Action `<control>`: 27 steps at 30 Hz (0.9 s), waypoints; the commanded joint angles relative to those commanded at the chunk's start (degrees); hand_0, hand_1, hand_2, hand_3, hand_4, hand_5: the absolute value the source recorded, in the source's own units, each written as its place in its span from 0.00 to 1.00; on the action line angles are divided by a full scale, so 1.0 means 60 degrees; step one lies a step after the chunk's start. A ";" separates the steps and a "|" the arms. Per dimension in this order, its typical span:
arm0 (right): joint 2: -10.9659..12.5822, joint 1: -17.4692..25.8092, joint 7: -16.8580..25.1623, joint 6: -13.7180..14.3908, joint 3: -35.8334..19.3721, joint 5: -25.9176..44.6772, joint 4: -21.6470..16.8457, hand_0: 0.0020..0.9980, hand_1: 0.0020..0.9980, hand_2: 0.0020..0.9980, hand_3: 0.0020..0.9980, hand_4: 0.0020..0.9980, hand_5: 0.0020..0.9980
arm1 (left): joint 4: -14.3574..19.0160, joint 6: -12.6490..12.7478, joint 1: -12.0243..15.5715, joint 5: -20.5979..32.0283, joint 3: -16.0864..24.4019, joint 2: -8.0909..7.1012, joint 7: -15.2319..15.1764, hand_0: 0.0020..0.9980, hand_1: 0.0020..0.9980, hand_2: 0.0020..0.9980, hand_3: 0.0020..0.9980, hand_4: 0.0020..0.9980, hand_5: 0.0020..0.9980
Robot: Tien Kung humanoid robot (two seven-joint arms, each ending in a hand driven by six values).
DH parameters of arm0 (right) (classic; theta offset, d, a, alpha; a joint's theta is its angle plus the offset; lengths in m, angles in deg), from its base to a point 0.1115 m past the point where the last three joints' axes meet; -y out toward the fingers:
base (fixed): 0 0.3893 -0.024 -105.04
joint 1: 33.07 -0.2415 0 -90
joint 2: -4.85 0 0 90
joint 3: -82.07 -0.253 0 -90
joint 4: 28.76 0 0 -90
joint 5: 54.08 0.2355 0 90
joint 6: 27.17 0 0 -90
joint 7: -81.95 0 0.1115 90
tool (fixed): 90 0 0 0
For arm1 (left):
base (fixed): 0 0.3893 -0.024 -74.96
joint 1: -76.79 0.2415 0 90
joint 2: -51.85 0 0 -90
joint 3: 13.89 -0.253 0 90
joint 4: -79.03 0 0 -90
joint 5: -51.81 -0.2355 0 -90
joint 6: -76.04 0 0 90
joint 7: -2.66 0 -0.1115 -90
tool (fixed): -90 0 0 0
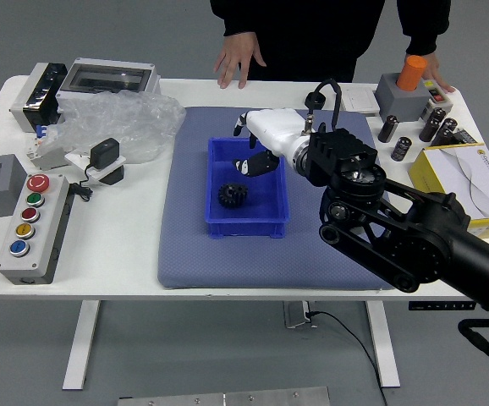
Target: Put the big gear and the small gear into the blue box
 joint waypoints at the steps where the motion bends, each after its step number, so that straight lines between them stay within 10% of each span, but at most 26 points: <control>1: 0.0001 0.0001 0.0000 -0.0012 -0.0014 0.0006 0.0001 0.67 0.64 0.80 0.93 0.86 0.48 | 0.0000 0.0000 0.0000 -0.0002 0.0001 0.0000 0.0000 0.84 0.81 0.82 0.85 0.71 0.28; 11: 0.0727 0.0546 0.0190 0.0442 -0.0920 0.0465 -0.0329 0.70 0.67 0.79 0.90 0.87 0.48 | 0.0000 0.0024 0.0012 0.0157 -0.0071 0.0032 -0.0013 0.84 0.81 0.82 0.85 0.71 0.28; 27: 0.2405 0.2632 0.3163 0.3077 -0.4016 0.4925 0.0032 0.86 0.81 0.91 0.96 0.83 0.65 | 0.0000 0.0061 -0.0002 0.0351 -0.0123 0.0054 -0.0046 0.84 0.81 0.82 0.85 0.71 0.28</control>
